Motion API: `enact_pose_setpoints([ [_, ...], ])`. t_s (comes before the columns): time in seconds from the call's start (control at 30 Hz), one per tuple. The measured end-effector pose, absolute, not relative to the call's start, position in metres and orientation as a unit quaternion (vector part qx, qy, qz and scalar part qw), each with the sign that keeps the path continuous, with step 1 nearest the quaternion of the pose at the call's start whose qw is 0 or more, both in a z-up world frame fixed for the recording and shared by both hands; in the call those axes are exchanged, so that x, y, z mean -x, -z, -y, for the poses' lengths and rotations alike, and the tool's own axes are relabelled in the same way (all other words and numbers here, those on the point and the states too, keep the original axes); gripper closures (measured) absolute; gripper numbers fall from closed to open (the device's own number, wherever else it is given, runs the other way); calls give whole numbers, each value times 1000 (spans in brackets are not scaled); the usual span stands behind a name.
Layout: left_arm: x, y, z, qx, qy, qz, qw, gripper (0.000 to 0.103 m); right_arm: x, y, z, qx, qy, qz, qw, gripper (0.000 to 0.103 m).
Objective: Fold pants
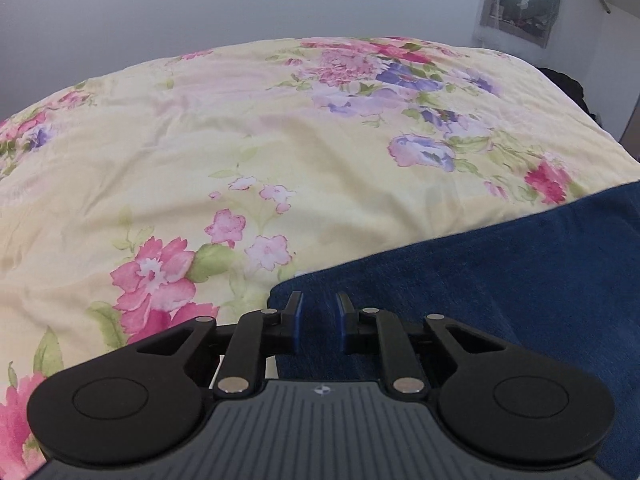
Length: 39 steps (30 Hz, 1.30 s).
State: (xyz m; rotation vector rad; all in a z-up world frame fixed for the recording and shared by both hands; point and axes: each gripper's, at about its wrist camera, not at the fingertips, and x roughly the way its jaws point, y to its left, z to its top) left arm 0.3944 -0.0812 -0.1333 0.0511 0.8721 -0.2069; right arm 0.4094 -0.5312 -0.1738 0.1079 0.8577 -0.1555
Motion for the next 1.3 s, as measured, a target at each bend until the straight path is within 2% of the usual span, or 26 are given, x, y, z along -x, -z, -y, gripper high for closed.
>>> enact_pose_setpoints([
  [0.13, -351, 119, 87, -44, 133, -429, 892, 84, -379, 156, 526, -43, 54, -388, 919, 99],
  [0.33, -299, 132, 98, -65, 162, -457, 872, 84, -349, 160, 516, -17, 31, -393, 919, 99],
  [0.5, -292, 153, 89, -24, 141, -492, 859, 84, -343, 183, 524, -51, 37, -400, 915, 100],
  [0.67, -293, 137, 90, -22, 133, -492, 860, 85, -341, 182, 526, -70, 45, -399, 913, 99],
  [0.7, -292, 131, 91, -24, 136, -486, 863, 85, -338, 177, 528, -79, 45, -396, 914, 97],
  [0.77, -292, 120, 95, -29, 141, -474, 869, 85, -328, 165, 536, -112, 47, -381, 917, 76],
  [0.8, -292, 115, 99, -31, 143, -469, 871, 85, -321, 160, 541, -132, 48, -371, 918, 60],
  [0.87, -295, 109, 107, -33, 147, -459, 876, 85, -308, 154, 553, -181, 51, -361, 913, 56],
  [0.93, -300, 105, 120, -31, 155, -451, 878, 85, -298, 158, 572, -256, 59, -360, 895, 43],
  [1.0, -307, 103, 134, -21, 166, -444, 880, 85, -291, 173, 591, -348, 68, -361, 863, 39],
  [1.1, -320, 101, 161, -13, 182, -440, 879, 85, -290, 202, 612, -460, 65, -353, 812, 39],
  [1.3, -352, 106, 212, -25, 209, -433, 877, 85, -313, 232, 621, -514, 61, -321, 793, 41],
])
